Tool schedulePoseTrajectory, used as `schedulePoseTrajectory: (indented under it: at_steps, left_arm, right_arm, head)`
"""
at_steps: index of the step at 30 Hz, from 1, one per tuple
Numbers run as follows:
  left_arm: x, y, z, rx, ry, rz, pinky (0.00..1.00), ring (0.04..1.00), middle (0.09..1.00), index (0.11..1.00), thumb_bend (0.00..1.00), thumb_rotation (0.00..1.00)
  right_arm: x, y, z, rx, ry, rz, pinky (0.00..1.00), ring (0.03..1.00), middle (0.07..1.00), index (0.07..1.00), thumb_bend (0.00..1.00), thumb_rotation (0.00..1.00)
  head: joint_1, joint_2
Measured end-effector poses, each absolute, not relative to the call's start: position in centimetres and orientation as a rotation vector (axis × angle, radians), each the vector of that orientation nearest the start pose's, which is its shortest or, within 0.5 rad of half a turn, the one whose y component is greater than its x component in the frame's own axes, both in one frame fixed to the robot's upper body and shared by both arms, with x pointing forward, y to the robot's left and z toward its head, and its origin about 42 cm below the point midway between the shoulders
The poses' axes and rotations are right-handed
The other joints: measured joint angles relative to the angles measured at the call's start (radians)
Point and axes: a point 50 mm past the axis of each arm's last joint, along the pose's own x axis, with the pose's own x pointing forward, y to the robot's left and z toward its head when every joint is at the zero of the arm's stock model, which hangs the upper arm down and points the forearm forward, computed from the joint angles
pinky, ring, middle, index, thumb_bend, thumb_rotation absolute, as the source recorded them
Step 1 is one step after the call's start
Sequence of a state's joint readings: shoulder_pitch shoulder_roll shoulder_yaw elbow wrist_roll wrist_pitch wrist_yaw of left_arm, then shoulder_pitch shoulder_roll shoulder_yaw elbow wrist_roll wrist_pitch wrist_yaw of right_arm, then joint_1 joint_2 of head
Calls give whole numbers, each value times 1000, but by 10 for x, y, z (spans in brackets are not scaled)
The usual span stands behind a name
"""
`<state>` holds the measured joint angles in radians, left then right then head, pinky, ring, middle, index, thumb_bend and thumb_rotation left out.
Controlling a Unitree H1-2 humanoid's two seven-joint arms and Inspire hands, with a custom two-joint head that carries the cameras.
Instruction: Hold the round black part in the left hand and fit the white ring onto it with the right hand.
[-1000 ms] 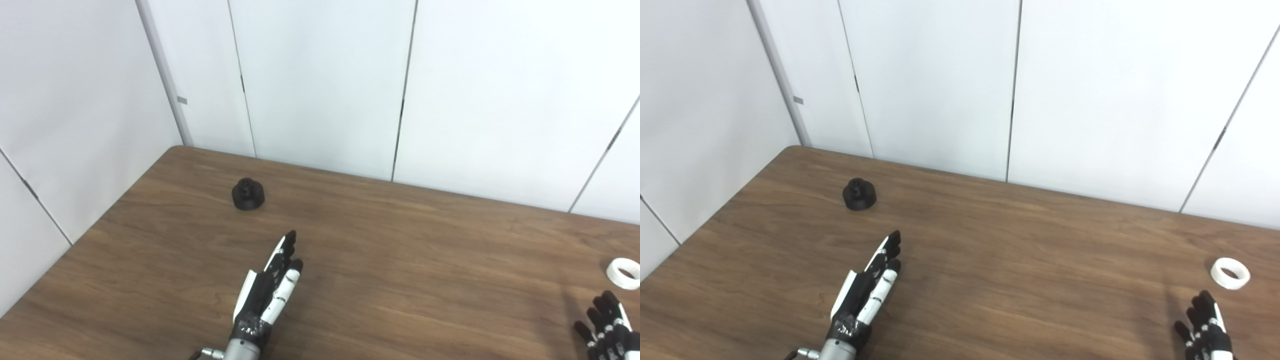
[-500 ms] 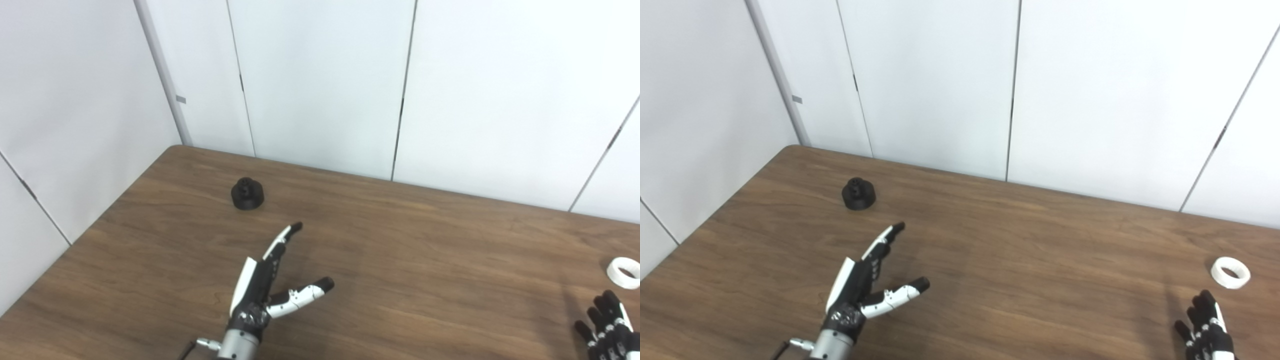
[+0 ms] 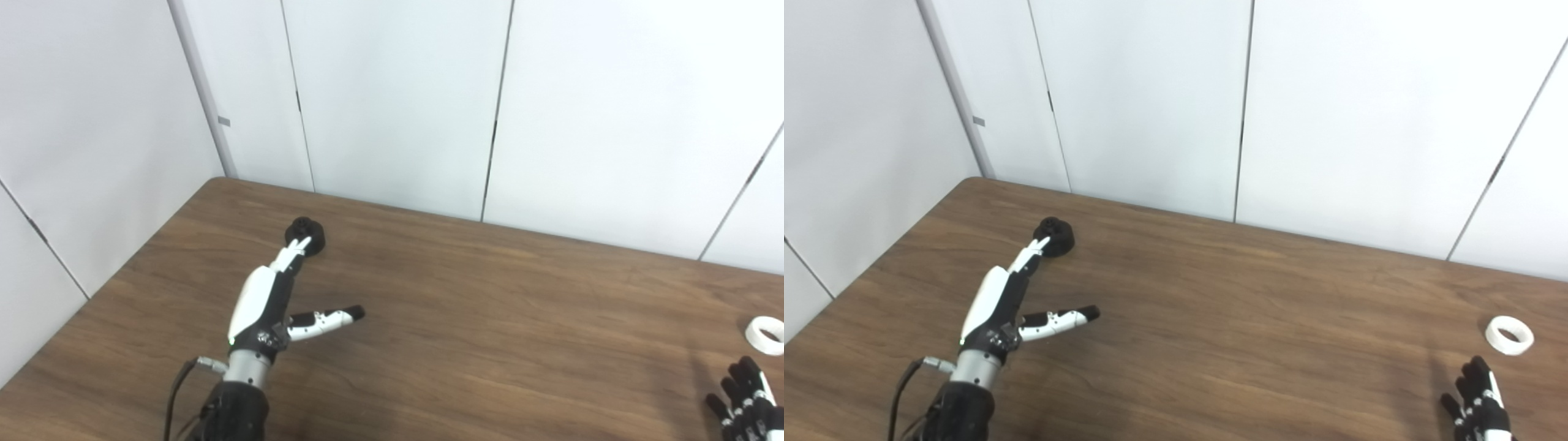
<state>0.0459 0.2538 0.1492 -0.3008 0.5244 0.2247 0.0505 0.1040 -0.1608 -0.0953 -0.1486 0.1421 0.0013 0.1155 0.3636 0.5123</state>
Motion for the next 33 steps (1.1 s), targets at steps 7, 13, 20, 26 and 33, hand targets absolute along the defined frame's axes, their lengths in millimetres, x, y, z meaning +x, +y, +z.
schedulePoseTrajectory:
  at_steps: [7, 13, 20, 26, 33]
  left_arm:
    - [278, 364, 181, 853, -8, 373, 1000, 1000, 956, 871, 985, 394]
    - [290, 380, 175, 878, 45, 411, 1000, 1000, 959, 867, 975, 393]
    - [308, 410, 179, 916, 75, 485, 1000, 1000, 962, 864, 955, 398]
    - [328, 413, 175, 906, 125, 496, 1000, 1000, 956, 862, 974, 421]
    - [354, 410, 174, 916, 181, 472, 1000, 1000, 978, 888, 982, 467]
  right_arm:
    - [247, -283, 119, -31, -52, 18, 1000, 1000, 1000, 1000, 638, 1000]
    - [247, -281, 118, -19, -54, 17, 1000, 1000, 1000, 1000, 621, 1000]
    - [247, -280, 119, -11, -51, 17, 1000, 1000, 1000, 1000, 602, 1000]
    - [247, -280, 120, -11, -50, 18, 1000, 1000, 1000, 1000, 594, 1000]
    - [246, -278, 121, -11, -52, 18, 1000, 1000, 1000, 1000, 577, 1000]
  head:
    - [-2, 2]
    - [-5, 2]
    - [-6, 2]
    - [-9, 3]
    - [-12, 5]
